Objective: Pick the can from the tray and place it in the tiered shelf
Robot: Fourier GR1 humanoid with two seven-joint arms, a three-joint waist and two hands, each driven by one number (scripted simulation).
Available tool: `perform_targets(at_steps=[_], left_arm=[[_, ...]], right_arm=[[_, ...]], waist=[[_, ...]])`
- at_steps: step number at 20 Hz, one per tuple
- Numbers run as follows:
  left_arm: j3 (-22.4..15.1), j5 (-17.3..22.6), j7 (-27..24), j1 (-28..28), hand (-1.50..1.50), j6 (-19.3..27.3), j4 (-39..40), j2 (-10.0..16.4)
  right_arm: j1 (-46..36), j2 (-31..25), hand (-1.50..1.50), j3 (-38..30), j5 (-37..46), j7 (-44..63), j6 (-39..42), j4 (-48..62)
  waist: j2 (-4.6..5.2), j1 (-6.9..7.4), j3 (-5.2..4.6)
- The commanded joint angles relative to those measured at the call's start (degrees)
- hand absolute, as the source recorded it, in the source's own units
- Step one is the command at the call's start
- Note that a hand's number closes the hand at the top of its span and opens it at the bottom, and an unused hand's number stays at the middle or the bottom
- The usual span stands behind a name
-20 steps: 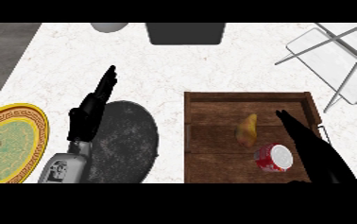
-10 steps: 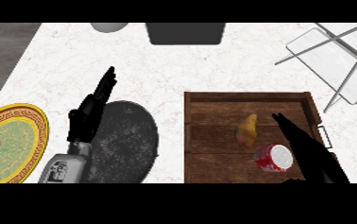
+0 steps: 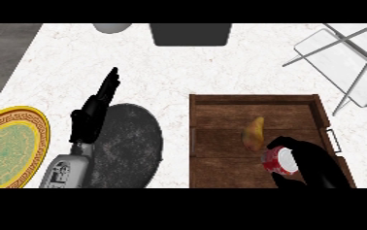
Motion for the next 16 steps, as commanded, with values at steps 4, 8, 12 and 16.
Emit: perform_targets(at_steps=[4, 8, 12, 16], left_arm=[[-0.4, -0.3, 2.1, -1.0, 0.0, 0.3, -1.0, -1.4], [0.1, -0.3, -1.9, 2.8, 0.0, -1.2, -1.3, 0.0], [-0.3, -0.3, 1.6, -0.1, 0.0, -0.9, -2.1, -0.6], [-1.6, -1.0, 1.2, -0.1, 0.0, -1.2, -3.0, -0.7]], right_arm=[[4.0, -1.3, 1.5, 2.1, 6.3, -9.2, -7.1, 3.0], [3.6, 2.3, 1.5, 5.4, 8.8, -3.8, -5.2, -1.6], [-9.4, 11.0, 1.5, -4.0, 8.3, 10.9, -7.1, 5.4], [-14.1, 14.5, 1.5, -13.2, 12.7, 24.9, -16.4, 9.2]], waist=[[0.03, -0.08, 0.06], [0.03, -0.03, 0.04], [0.63, 1.64, 0.0], [2.13, 3.59, -0.1]])
